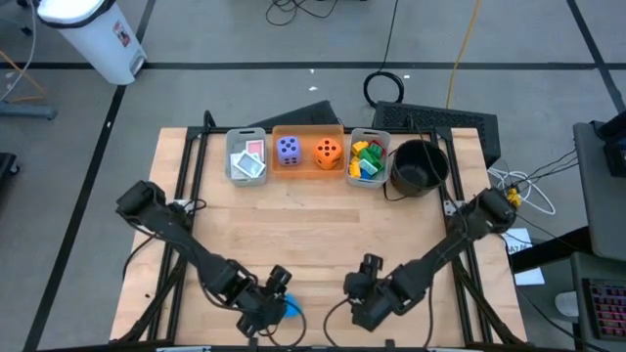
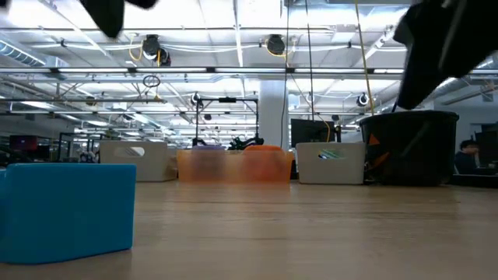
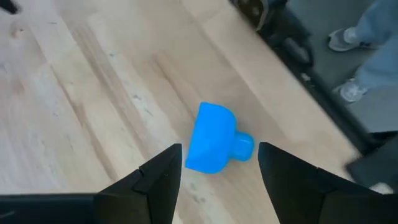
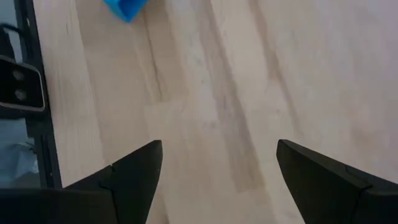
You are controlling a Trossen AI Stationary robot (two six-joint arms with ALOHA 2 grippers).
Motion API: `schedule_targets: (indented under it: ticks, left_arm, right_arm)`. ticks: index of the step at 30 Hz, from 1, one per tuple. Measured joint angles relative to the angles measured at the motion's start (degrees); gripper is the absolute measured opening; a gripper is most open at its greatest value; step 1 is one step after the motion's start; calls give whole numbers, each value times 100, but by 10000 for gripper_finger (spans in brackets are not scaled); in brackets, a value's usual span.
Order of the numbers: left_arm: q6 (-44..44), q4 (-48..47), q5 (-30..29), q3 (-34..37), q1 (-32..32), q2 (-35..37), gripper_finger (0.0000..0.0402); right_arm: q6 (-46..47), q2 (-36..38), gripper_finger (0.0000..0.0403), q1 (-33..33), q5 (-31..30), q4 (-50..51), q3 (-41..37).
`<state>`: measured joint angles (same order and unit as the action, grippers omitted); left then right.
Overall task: Pick & Place Toys
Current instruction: Put the blue game piece into the right gray bin
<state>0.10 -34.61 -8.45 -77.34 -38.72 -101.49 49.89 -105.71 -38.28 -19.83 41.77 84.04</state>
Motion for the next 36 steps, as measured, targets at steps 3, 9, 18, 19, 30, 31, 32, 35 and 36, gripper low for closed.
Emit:
schedule_targets:
  ticks: [3, 9, 18, 19, 30, 31, 32, 35, 36]
  left_arm:
    - [191, 40, 21, 0, 123, -136, 216]
    - [468, 25, 435, 0, 349, -325, 216]
    - [996, 48, 688, 2, 440, -540, 216]
    - [1007, 43, 728, 2, 461, -578, 216]
    - [88, 17, 798, 4, 608, -652, 216]
    - [56, 4, 796, 4, 612, -652, 216]
    - [1, 6, 802, 4, 621, -652, 216]
    - [-243, 6, 850, 4, 643, -652, 216]
    - [-293, 6, 863, 4, 643, -652, 216]
  right_arm:
    - [214, -7, 304, -160, -66, -207, -218]
    - [255, -7, 304, -413, -292, -423, -313]
    - [239, -4, 304, -496, -442, -387, -316]
    - [238, -6, 304, -496, -442, -380, -316]
    - [72, -6, 304, -496, -569, -357, -316]
    - [51, -4, 304, -496, -609, -357, -316]
    - [31, -4, 304, -496, -667, -358, -316]
    - [22, -4, 304, -490, -739, -355, -316]
    - [24, -4, 304, -490, -739, -355, -316]
